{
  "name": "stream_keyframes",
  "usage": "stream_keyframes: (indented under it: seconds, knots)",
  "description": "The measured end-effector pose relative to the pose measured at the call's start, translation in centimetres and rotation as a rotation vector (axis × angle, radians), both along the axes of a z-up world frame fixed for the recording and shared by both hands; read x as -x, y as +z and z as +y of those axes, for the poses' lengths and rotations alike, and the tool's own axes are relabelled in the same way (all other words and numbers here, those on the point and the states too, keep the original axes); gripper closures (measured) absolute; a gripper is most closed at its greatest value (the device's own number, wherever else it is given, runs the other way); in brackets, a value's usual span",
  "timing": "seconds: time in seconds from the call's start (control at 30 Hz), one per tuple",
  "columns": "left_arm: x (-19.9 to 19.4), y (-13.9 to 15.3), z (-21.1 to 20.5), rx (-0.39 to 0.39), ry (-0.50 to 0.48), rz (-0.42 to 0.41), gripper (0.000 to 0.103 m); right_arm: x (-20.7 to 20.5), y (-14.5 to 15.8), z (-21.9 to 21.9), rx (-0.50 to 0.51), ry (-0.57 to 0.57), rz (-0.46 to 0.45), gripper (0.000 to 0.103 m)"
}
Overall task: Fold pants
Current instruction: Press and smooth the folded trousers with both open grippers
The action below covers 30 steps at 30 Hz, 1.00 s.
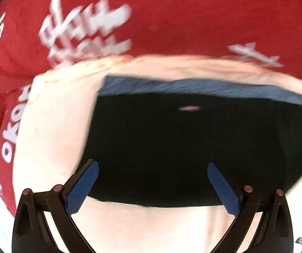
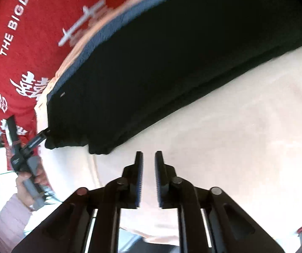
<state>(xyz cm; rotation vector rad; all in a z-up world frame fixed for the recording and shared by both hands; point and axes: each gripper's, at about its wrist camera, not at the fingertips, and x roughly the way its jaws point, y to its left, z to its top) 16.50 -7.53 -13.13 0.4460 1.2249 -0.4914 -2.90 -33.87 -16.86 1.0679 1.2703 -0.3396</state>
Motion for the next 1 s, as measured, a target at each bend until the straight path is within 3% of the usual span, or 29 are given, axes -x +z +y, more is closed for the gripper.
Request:
stream_keyframes:
  seconds: [0.07,0.13,0.23,0.3,0.4,0.53,0.63,0.77,0.9,1.0]
  knots:
    - [1.9,0.1,-2.9,0.043,-0.047,0.026,0.0,0.3,1.6,-1.8,0.099,0.023,0.001,0.067]
    - [3.5,-1.0,-6.0,0.068,-0.078,0.061,0.0,-0.2,3.2,-4.2,0.22,0.038,-0.015,0.066]
    - [5.9,-4.0,-10.4,0.062,-0.089,0.101,0.0,-1.7,3.5,-6.8,0.314,0.037,0.012,0.066]
    - [7.2,-6.0,-11.5,0.016,-0.091,0.136,0.0,-2.3,2.5,-8.3,0.336,0.018,0.03,0.066]
    - [8.5,-6.2,-10.9,0.047,-0.073,0.107,0.0,-1.7,-0.3,-8.1,0.32,0.042,0.114,0.067]
    - [8.1,-5.8,-10.7,0.019,-0.085,0.14,0.0,-1.0,0.4,-5.7,0.453,0.161,0.081,0.067]
    - [7.3,-4.6,-11.6,-0.019,-0.098,0.125,0.0,-0.4,0.5,-6.2,0.416,0.136,0.074,0.067]
    - [4.8,-2.4,-13.5,0.036,-0.088,0.05,0.0,0.8,0.7,-7.7,0.318,0.07,0.057,0.067]
    - [0.4,-3.4,-16.5,0.022,-0.032,-0.015,0.0,1.1,0.2,-7.2,0.282,0.092,0.074,0.066]
    - [-1.7,-4.9,-17.2,0.005,0.026,-0.012,0.0,1.6,0.4,-6.4,0.298,0.085,0.086,0.066]
